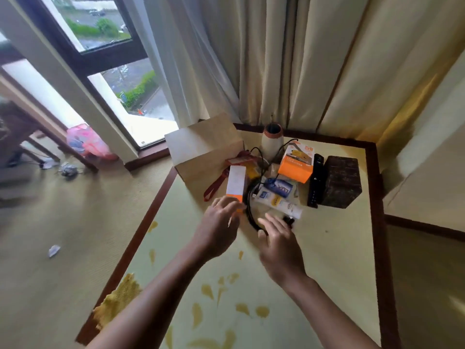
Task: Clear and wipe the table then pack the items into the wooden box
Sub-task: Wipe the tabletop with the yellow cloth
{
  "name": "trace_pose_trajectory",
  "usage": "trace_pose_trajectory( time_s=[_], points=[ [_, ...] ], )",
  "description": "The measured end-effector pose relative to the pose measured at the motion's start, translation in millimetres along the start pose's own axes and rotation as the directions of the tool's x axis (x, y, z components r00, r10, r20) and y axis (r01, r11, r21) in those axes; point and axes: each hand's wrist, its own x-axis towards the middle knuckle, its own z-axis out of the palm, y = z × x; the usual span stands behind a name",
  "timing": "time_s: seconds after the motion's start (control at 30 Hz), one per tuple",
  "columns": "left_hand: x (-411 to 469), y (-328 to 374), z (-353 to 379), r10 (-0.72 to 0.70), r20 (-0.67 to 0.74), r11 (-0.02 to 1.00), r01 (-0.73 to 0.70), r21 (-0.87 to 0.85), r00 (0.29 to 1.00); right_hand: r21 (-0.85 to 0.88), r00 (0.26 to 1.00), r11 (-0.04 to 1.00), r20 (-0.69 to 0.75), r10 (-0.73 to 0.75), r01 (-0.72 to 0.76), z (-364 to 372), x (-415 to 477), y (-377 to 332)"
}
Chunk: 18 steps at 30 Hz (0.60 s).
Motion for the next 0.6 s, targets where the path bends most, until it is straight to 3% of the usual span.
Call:
trace_pose_trajectory(
  time_s=[0.2,0.33,0.43,0.6],
  points=[
    [-142.3,-105.9,-24.7,-0.16,0.071,0.979,0.149,0.141,0.985,-0.024,0.985,0.994,0.137,-0.104,0.109,67.4,-61.3,-64.4],
    [-194.3,-183.0,-44.1,-0.429,0.113,0.895,0.405,0.185,0.896,-0.07,0.968,0.984,0.204,-0.147,0.164,130.0,-95.1,-109.6],
    [-214.5,-242.9,-56.4,-0.608,0.125,0.794,0.602,0.089,0.784,-0.098,0.938,0.968,0.286,-0.197,0.233,189.5,-113.8,-153.6],
    [-221.2,-289.7,-58.1,-0.578,0.251,0.774,0.619,-0.134,0.777,-0.209,0.866,0.903,0.426,-0.262,0.376,270.4,-136.4,-208.7]
  ],
)
